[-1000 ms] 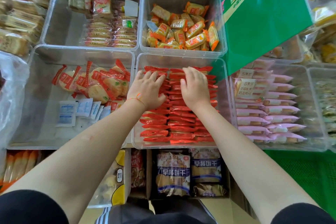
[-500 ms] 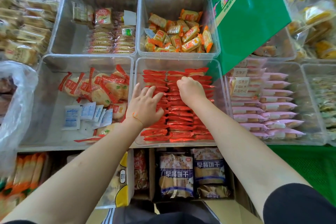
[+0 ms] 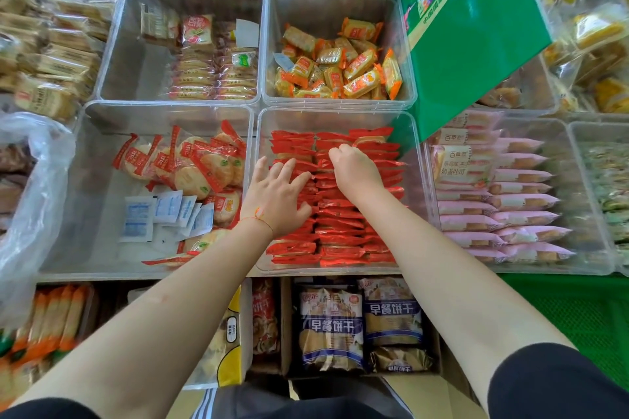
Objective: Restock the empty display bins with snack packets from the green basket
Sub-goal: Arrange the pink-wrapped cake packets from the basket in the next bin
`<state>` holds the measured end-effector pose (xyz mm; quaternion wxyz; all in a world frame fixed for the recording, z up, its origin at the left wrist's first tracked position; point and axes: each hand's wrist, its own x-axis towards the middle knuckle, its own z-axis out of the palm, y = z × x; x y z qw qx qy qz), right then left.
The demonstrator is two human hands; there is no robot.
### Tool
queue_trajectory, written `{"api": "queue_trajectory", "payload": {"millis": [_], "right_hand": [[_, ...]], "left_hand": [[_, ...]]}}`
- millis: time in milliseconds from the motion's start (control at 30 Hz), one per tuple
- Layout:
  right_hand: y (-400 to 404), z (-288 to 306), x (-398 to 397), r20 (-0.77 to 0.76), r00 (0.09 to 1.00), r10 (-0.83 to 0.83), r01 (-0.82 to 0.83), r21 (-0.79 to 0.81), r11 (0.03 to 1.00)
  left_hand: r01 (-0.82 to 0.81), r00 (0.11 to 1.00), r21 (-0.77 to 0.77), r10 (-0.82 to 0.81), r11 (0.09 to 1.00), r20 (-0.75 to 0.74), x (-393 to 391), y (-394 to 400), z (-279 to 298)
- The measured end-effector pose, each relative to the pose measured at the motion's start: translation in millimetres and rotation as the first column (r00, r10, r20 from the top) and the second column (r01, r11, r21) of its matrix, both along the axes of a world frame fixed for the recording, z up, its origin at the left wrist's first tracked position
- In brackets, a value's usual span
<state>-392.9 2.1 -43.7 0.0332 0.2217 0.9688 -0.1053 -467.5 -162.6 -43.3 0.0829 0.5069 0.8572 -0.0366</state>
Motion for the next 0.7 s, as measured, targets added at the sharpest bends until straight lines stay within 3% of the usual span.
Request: {"api": "queue_trajectory", "payload": {"millis": [200,333,567,633,700], "right_hand": [[2,11,-5,0.07,0.994,0.088,-0.099,0.167,0.981],[-7,8,-6,0.145,0.985,0.097,-0.108,0.069,0.992],[3,-5,27,-0.21,0.974,-0.085,0.101,0.07,0.992],[0,-5,42,-0.226,0.973,-0.054,0.074,0.08,0.994],[-8,-5,55,-0.105,0.994,0.013,-0.012,0.014,1.0]], "left_hand": [[-0.01,1.0,-0.02,0.01,1.0,0.008,1,1,0],[-0.015,1.0,-0.035,0.016,0.999,0.011,1,1,0],[-0.018,0.999,-0.015,0.019,1.0,0.029,1,0,2],[-0.015,0.999,0.025,0.014,1.0,0.042,1,0,2],[0.024,0.998,0.066,-0.028,0.998,0.053,2,-3,2]]}}
